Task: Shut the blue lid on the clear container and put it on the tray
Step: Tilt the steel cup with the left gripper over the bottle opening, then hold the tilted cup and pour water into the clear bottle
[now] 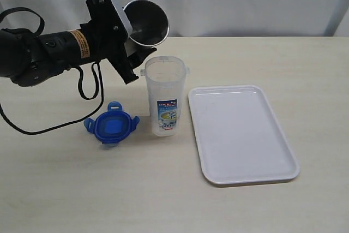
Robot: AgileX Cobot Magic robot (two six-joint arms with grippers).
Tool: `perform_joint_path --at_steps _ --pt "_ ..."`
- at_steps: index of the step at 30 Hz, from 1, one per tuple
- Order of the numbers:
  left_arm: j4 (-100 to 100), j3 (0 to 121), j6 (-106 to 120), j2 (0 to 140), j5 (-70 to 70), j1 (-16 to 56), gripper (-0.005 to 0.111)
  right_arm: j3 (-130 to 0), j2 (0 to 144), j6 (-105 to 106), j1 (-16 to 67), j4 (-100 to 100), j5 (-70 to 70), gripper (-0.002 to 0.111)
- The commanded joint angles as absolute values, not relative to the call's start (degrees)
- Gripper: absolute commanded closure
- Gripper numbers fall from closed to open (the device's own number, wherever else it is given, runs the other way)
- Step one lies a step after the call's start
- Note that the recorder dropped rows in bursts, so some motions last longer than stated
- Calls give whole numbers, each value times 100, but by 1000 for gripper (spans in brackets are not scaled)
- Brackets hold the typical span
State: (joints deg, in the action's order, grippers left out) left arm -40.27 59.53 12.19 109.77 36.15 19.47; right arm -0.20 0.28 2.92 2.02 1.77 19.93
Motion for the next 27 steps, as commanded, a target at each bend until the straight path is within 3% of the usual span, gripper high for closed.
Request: perform_joint_path --at_steps 1,27 --pt "-3944 6024 1655 10845 4063 1974 107 0 0 309 218 175 1977 104" --pt "-3934 6024 2512 10845 4068 1974 107 0 0 309 218 175 1977 104"
